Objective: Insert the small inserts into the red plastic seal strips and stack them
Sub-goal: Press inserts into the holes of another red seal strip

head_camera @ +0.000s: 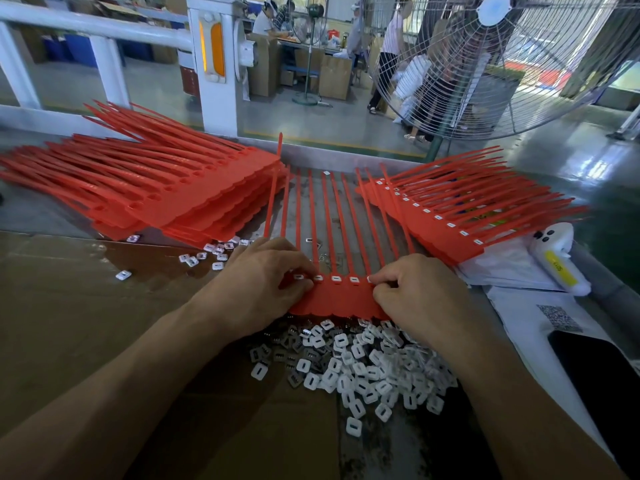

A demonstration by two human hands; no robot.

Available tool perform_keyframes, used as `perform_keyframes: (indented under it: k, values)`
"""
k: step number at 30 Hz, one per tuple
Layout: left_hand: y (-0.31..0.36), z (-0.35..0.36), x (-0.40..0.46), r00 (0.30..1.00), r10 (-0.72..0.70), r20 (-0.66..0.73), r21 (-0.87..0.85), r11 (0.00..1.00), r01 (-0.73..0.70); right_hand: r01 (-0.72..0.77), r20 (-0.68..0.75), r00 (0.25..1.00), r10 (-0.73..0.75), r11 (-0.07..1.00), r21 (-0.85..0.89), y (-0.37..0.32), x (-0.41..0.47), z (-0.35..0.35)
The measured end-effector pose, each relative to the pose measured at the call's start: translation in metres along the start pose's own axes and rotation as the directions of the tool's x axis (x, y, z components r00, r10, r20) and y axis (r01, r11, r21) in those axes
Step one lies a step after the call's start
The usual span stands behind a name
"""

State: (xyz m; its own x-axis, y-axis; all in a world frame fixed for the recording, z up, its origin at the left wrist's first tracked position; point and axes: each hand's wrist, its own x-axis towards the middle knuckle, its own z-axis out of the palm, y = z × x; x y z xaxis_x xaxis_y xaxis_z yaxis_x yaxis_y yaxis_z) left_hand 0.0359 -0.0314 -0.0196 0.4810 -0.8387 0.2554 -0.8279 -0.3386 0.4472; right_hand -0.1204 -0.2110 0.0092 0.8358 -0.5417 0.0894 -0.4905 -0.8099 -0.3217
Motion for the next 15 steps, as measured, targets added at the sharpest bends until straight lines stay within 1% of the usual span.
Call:
perform_keyframes:
  k: [3,6,8,12,15]
  values:
    - [0.0,0.0,0.0,1.0,0.002,-0.005,0.002,1.0,-0.002,0.027,0.007,1.0,-0.027,0.998,-0.064,-0.003,0.002,-0.005]
    - [0.0,0.0,-0.001,1.0,0.003,-0.006,0.007,1.0,-0.003,0.087,0.073,0.994,-0.076,0.982,-0.166,-0.006,0.001,-0.005]
    - [0.0,-0.001,-0.001,1.0,0.003,-0.001,0.007,1.0,-0.003,0.102,0.097,0.992,-0.083,0.974,-0.2,-0.008,0.001,-0.005]
    - [0.001,-0.001,-0.001,1.0,0.002,0.005,0.009,1.0,-0.002,0.122,0.102,0.989,-0.107,0.98,-0.156,-0.003,0.003,-0.01]
    - [0.001,0.0,0.0,1.0,0.0,0.001,0.01,1.0,0.0,0.162,0.107,0.982,-0.153,0.984,-0.074,0.006,0.002,-0.01]
